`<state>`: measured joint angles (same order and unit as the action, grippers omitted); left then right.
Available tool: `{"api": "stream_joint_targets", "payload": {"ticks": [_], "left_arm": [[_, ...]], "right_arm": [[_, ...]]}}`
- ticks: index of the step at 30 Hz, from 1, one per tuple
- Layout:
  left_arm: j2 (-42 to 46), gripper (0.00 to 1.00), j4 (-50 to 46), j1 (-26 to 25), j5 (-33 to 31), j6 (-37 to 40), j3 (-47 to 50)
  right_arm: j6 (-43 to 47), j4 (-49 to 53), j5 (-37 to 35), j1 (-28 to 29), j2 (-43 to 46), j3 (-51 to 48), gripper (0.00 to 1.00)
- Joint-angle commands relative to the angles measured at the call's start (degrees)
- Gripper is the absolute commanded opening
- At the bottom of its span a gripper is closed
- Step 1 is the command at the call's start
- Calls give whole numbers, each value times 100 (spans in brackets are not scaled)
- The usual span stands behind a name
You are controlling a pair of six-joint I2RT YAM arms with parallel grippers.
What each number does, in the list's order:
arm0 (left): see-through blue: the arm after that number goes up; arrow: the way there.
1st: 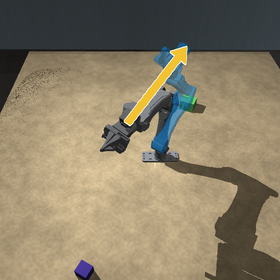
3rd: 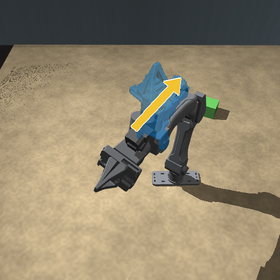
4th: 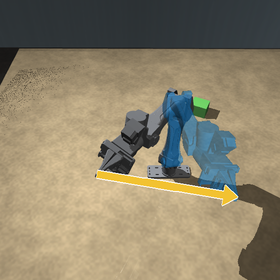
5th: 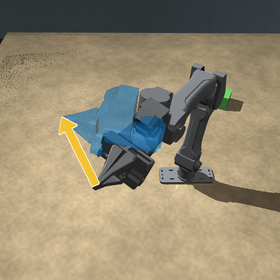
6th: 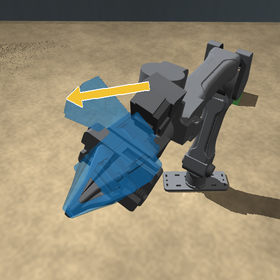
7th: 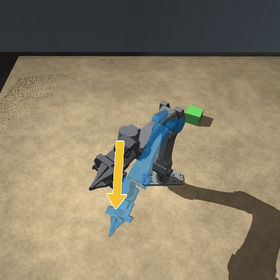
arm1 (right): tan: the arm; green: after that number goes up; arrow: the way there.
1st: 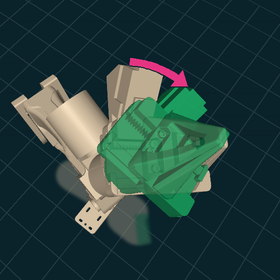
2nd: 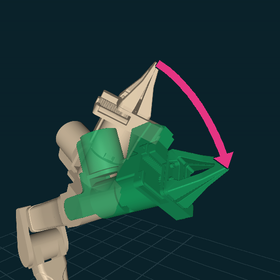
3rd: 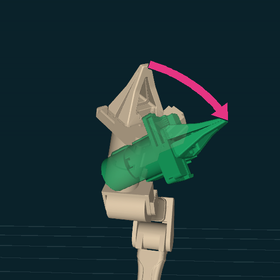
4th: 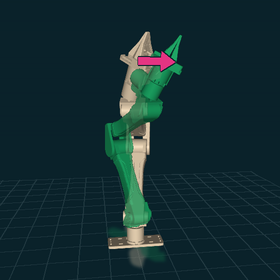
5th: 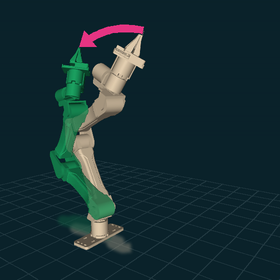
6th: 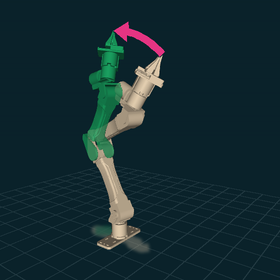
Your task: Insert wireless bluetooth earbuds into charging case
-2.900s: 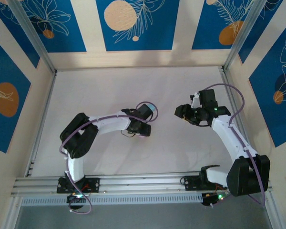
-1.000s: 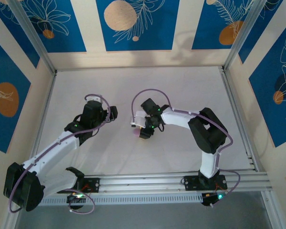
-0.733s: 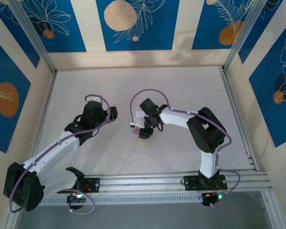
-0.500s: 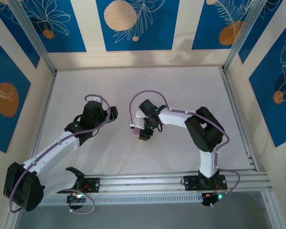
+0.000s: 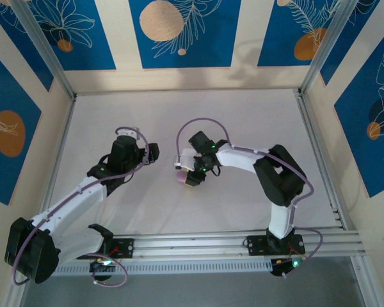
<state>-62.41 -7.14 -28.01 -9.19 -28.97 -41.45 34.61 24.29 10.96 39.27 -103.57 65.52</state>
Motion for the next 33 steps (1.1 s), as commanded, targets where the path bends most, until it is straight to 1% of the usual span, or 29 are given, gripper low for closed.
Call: {"api": "stream_joint_targets", "payload": {"ticks": [1,4,7,10,13,18,22,26,29,31,33], "left_arm": [[9,82,725,60,1044,202,-51],[-310,81,966,50,2117,-204,-456],[-773,81,1216,-22,3165,-709,-939],[-1137,81,1591,-193,3742,-995,-1248],[-1349,81,1542,-362,3880,-988,-1532],[-1555,79,1410,-548,4056,-895,-1757],[-1803,73,1118,-718,3997,-823,-1983],[-1965,67,1264,-815,4088,-975,-2031],[-2018,65,1267,-829,4034,-1004,-2034],[-2029,60,1258,-845,4008,-1016,-2040],[-2037,53,1281,-850,4010,-1023,-2051]], "right_arm": [[-473,-310,876,-293,1047,-225,33],[-723,-539,1021,-536,1817,-494,32],[-886,-732,923,-734,2452,-713,32],[-982,-867,751,-845,2903,-848,32],[-1051,-976,576,-868,3154,-939,33],[-1191,-1105,313,-825,3278,-1034,33],[-1291,-1582,96,-709,3426,-1233,33],[-1343,-1821,-257,-655,3431,-1305,33],[-1380,-1950,-423,-653,3446,-1346,33],[-1386,-2003,-450,-657,3458,-1375,33],[-1403,-2046,-535,-648,3458,-1375,33]]}}
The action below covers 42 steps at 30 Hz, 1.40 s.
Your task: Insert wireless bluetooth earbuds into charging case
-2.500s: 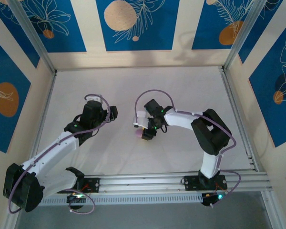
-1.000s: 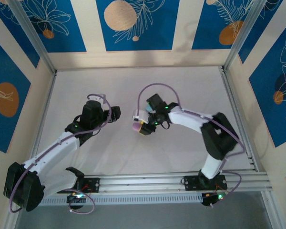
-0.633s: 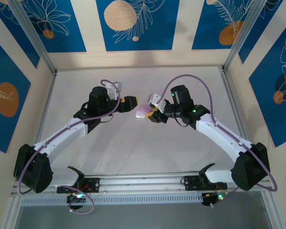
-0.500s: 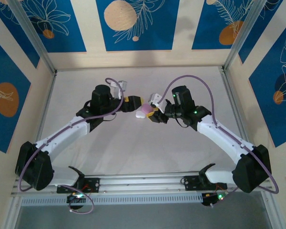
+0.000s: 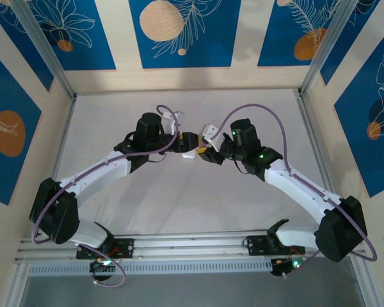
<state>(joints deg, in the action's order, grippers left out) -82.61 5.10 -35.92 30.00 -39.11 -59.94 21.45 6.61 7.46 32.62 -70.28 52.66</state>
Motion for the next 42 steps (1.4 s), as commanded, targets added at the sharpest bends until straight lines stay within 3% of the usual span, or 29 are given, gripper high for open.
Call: {"api": "stream_joint_targets", "payload": {"ticks": [1,6,8,10,13,15,18,21,26,42], "left_arm": [[-23,47,73,-58,78,-32,-197],[24,22,360,-61,-112,-435,-122],[75,17,567,-52,-240,-790,-64],[126,12,940,-58,-303,-1210,70],[133,9,1683,-50,-241,-1922,282],[98,8,1999,-59,-168,-2325,334],[91,8,2161,-63,-145,-2758,348],[122,8,2390,-57,-152,-3023,374],[67,9,2572,-57,-10,-3258,274],[96,10,2775,-100,74,-3419,275]], "right_arm": [[-81,-302,-205,24,136,-103,33],[143,-292,-206,75,217,-151,35],[209,-466,-312,74,350,-296,39],[98,-1032,-295,-15,614,-615,46],[-369,-2010,471,-431,982,-1122,62],[-381,-2241,968,-671,1073,-1248,63],[-425,-2586,959,-883,1093,-1359,63],[-729,-2887,1432,-1123,1042,-1330,63],[-958,-3239,1933,-1162,769,-1161,63],[-1454,-3737,2158,-1199,289,-775,57]]}}
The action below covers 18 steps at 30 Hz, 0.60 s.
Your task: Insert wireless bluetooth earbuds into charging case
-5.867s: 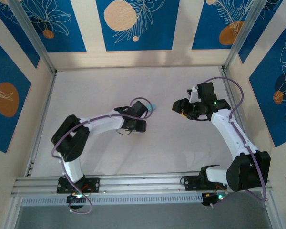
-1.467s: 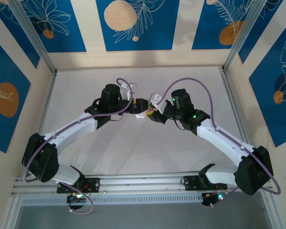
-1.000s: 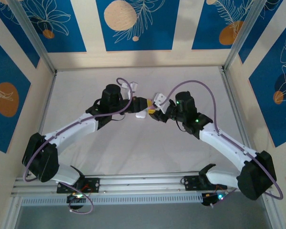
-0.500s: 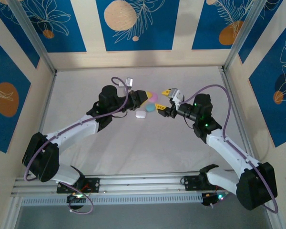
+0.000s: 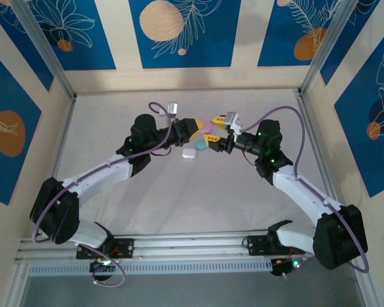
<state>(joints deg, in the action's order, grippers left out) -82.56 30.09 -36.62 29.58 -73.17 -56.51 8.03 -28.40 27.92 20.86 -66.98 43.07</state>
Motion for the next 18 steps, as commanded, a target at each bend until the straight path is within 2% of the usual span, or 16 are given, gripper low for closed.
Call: {"api": "stream_joint_targets", "payload": {"ticks": [1,4,7,12,16,18], "left_arm": [[92,11,287,-40,110,-19,-71],[74,11,289,-58,150,-12,-99],[100,13,319,-67,157,-15,-114],[157,22,339,-70,167,143,-132],[273,47,176,-74,87,564,-115],[444,60,-125,-75,-70,1102,-115]], "right_arm": [[-113,-211,91,-29,-59,197,56],[-135,-172,78,-29,-104,220,49],[-137,-64,50,-28,-113,246,48],[-278,4,81,-67,-105,272,42],[-597,319,351,-134,-78,424,39],[-828,569,618,-207,-57,525,38]]}}
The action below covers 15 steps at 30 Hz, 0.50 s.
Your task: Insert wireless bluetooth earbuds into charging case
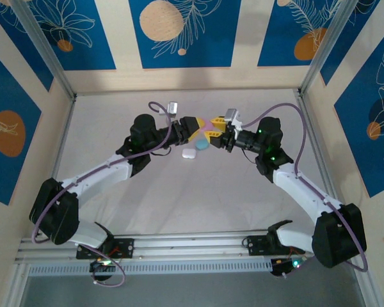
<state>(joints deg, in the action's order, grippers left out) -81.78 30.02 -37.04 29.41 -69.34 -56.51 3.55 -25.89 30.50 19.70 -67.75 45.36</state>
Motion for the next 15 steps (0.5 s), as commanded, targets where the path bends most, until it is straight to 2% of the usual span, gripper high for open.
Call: {"api": "stream_joint_targets", "payload": {"ticks": [1,2,5,9,11,15], "left_arm": [[491,65,-340,-32,-170,1138,-113],[625,69,-615,-37,-316,1572,-129],[1069,76,-1080,-33,-526,3555,-74],[1548,84,-998,-26,-45,6120,367],[1677,86,-983,-18,45,6759,529],[1586,85,-1338,10,469,7149,303]], "right_arm": [[-541,461,525,-147,24,360,38],[-685,609,679,-205,25,429,38],[-1051,1049,1358,-356,16,666,37],[-1399,1260,2011,-493,48,881,37],[-1475,1273,2290,-533,68,961,37],[-1622,1238,2583,-533,133,1092,36]]}}
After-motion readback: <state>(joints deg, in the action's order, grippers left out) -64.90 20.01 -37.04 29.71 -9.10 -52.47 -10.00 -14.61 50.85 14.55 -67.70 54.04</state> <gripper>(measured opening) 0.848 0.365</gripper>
